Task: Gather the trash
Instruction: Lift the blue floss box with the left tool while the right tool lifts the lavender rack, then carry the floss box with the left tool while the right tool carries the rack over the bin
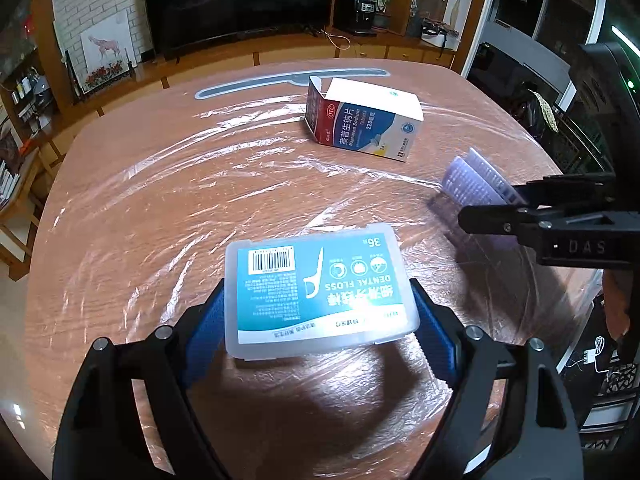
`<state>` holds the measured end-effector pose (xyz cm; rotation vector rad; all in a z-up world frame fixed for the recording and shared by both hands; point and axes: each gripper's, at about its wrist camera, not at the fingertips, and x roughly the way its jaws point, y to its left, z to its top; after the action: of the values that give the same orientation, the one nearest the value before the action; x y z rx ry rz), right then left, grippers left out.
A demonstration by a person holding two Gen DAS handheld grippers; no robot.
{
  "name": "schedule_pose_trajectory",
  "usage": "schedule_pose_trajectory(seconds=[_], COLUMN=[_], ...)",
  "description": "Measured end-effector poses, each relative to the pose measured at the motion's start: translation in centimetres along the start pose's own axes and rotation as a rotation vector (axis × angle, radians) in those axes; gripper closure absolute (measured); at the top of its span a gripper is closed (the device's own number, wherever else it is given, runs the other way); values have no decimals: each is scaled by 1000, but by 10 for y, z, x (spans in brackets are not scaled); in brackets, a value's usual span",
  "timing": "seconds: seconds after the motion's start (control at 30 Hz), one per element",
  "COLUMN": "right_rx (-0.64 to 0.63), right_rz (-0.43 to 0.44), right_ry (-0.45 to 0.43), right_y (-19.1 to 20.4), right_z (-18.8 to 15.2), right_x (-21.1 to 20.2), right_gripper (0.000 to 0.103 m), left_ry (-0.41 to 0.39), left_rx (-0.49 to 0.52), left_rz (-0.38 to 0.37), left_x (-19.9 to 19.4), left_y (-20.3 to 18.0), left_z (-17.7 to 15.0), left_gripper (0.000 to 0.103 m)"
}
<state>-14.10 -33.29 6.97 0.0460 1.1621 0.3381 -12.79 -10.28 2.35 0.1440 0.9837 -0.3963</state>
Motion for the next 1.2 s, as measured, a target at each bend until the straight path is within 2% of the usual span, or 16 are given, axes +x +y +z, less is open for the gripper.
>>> schedule_pose_trajectory(seconds=[0.23,0.4,0.7,0.97,1.2], right_rx=[10,20,10,10,10], right_rz=[19,86,158,207,222], right_ry=[-10,-47,-65,-49,-20], right_y=[1,9,24,35,42], right_z=[-4,-10,-34,-64,-94], right_x=[-7,-28,-60,-78,-90], right_gripper=[61,61,61,61,61], left_ry=[-9,-50,-112,-120,-82], left_rx=[-7,-5,62,130,200], left_rz=[10,-13,-61,-125,-183], left_x=[-7,-29,-75,-105,-120], left_y=[1,-1,-13,-28,-45], left_z=[-1,0,-8,-29,-55], left_gripper=[18,18,18,18,18])
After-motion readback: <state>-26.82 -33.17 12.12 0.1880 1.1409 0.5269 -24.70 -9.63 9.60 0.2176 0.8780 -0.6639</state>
